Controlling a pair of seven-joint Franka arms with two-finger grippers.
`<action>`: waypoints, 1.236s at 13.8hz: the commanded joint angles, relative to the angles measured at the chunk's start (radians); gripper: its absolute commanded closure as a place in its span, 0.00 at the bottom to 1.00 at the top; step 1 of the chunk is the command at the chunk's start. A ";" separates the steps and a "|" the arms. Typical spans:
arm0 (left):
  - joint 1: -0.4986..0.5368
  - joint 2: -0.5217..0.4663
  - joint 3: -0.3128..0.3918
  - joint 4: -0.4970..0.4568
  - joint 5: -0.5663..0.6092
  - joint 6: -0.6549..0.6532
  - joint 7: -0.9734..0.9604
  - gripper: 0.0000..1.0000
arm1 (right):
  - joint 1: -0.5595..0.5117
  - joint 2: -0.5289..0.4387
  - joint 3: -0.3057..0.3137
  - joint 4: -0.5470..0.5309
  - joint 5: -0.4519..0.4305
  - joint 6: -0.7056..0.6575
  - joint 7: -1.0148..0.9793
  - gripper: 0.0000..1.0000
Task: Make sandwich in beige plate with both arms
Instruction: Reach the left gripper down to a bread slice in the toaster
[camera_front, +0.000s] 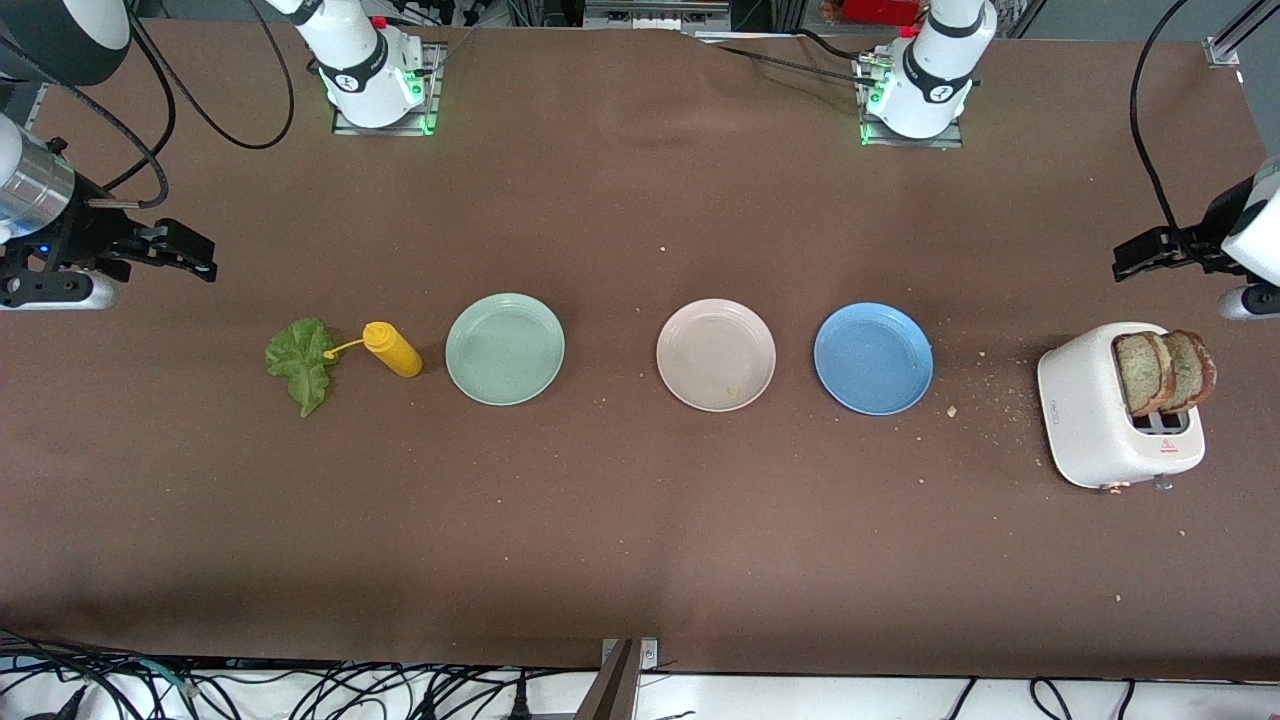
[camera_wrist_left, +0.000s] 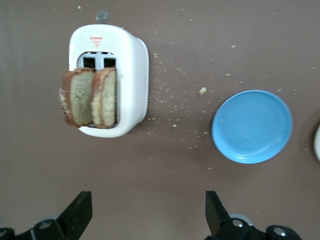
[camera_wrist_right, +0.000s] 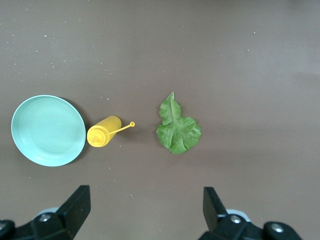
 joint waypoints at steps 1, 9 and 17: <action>0.056 0.050 -0.011 0.019 0.036 0.049 0.061 0.00 | 0.006 -0.004 -0.002 -0.009 -0.008 0.010 0.003 0.00; 0.125 0.207 -0.012 -0.027 0.087 0.316 0.090 0.02 | 0.006 -0.006 -0.002 -0.006 -0.008 0.009 0.003 0.00; 0.171 0.211 -0.012 -0.193 0.105 0.534 0.111 0.12 | 0.006 -0.004 -0.002 -0.006 -0.008 0.009 0.003 0.00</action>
